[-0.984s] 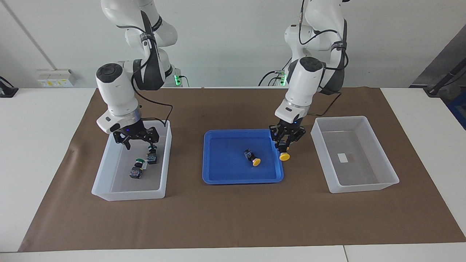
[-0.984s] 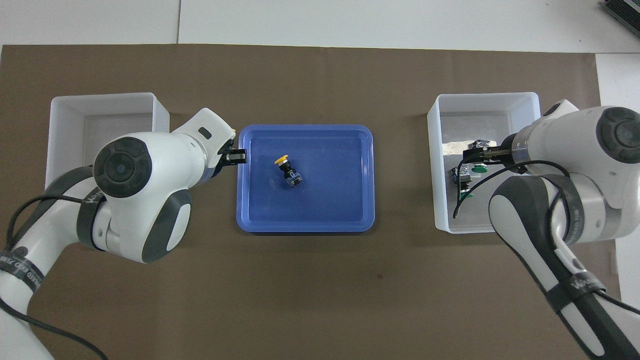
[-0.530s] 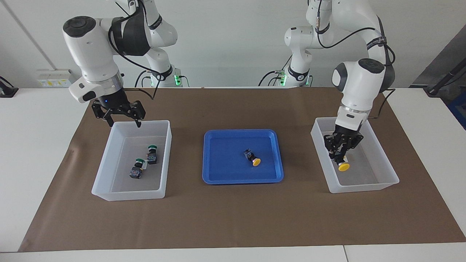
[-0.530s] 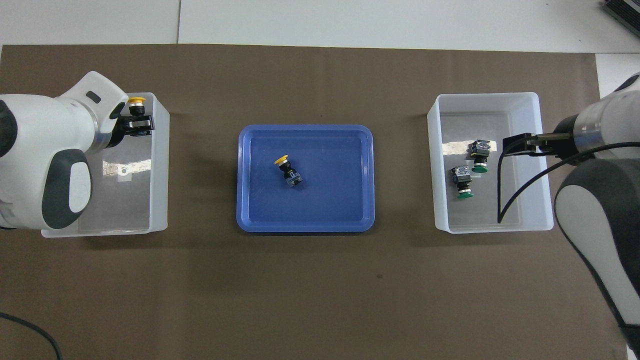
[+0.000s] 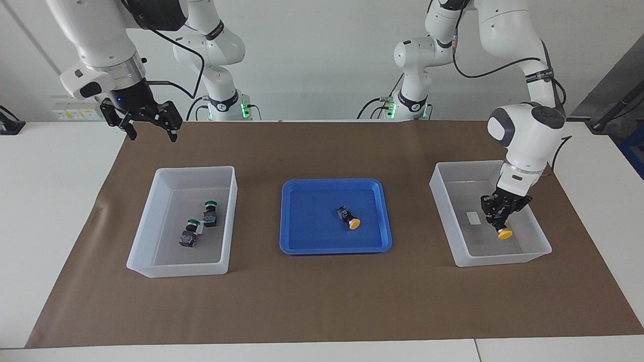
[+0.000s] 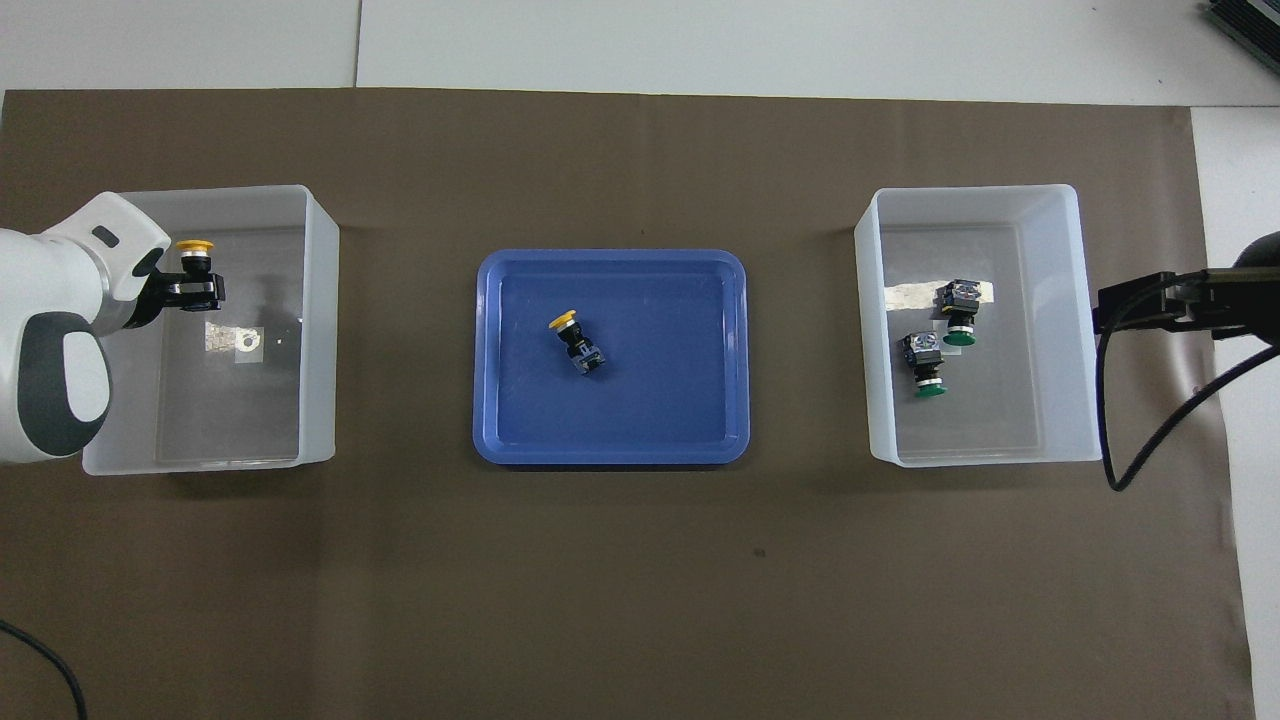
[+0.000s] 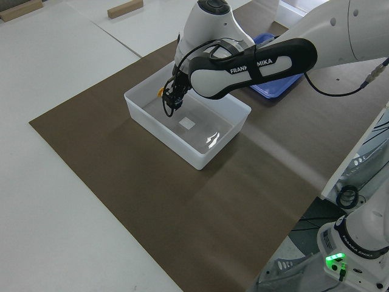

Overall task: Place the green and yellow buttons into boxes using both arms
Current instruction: 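Release the yellow button in the box and raise the left gripper, then reach to the tray and grasp the second yellow button with the left gripper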

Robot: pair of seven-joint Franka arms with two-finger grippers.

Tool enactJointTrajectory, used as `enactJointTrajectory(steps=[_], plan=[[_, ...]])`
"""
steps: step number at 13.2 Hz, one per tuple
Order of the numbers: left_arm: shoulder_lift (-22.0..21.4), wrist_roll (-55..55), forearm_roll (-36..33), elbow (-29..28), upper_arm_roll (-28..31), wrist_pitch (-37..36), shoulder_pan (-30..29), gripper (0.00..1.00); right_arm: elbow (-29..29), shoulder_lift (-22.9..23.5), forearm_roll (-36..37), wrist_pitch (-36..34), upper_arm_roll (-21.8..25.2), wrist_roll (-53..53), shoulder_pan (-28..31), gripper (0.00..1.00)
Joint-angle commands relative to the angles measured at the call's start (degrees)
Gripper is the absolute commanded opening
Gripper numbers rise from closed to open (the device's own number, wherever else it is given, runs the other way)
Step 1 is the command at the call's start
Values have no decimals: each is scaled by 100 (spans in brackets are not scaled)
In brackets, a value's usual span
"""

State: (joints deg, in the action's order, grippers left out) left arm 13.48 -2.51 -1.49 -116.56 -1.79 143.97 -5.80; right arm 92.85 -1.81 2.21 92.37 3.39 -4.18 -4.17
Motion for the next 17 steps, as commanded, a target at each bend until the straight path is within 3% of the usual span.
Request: enactJointTrajectory(steps=[1, 2, 3, 4, 8, 12, 17], plan=[[303, -21, -123, -7, -75, 412, -123, 5, -13, 6, -63, -88, -66, 181, 126, 100], [330, -21, -123, 2, -75, 422, -123, 31, -4, -3, -80, -88, -66, 172, 135, 100], [339, -21, -123, 37, -75, 361, -106, 68, -4, -3, -89, -88, -66, 172, 135, 100], [339, -21, -132, 54, -75, 360, -79, 97, -4, -3, -89, -62, -66, 172, 135, 100], [60, -21, -132, 291, -102, 125, -26, 100, -170, 6, -168, -351, -40, 461, 258, 100], [-267, 215, -132, 844, -111, -1070, 631, 100, -285, 6, -344, -562, -40, 515, 373, 100], [-311, 2716, -141, 661, -102, -1090, 2177, 100, -153, -144, -335, -518, -66, 497, 338, 100]])
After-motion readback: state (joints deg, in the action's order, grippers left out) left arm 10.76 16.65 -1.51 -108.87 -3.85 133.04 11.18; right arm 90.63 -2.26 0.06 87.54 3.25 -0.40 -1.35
